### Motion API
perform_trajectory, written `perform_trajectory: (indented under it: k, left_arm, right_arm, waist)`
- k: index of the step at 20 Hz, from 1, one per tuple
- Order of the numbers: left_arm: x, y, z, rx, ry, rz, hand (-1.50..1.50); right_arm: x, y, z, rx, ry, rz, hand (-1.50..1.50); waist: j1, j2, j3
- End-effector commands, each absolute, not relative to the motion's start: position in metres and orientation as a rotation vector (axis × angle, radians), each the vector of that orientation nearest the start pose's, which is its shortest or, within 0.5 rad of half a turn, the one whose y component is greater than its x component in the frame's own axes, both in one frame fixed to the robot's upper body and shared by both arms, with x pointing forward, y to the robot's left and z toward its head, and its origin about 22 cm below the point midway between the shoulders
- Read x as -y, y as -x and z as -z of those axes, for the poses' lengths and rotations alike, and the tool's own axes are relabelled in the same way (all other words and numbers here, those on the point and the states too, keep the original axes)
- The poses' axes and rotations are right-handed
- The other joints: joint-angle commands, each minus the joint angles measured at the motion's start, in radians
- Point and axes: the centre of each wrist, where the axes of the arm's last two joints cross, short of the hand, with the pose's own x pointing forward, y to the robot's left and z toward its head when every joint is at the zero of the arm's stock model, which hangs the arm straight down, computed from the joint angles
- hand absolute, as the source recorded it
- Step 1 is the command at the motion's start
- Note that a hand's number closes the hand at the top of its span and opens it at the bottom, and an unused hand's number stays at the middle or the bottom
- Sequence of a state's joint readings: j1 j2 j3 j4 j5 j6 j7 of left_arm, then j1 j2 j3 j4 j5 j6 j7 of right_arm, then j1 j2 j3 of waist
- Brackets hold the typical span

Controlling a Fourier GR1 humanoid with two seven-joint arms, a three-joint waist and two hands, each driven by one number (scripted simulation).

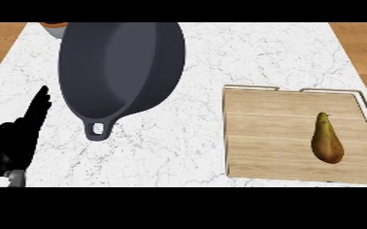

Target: Pick the pear from the tray and place it in the pot

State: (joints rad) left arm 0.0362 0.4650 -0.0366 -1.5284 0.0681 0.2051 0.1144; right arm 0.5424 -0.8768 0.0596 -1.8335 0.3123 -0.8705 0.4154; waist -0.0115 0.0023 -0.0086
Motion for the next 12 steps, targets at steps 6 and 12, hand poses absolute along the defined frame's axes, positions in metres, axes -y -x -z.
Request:
perform_trajectory:
  k: [6, 12]
  left_arm:
    - [-0.318, -0.236, -0.018, 1.404, -0.415, 0.187, 0.0]
    - [-0.309, -0.247, -0.026, 1.415, -0.383, 0.2, 0.0]
  right_arm:
    - [0.358, -0.154, -0.123, 0.756, 1.249, -0.383, -1.5]
    - [0.342, -0.179, -0.146, 0.49, 1.083, -0.481, -1.5]
  waist:
    - [0.058, 0.013, 0.002]
    - [0.077, 0.014, 0.006]
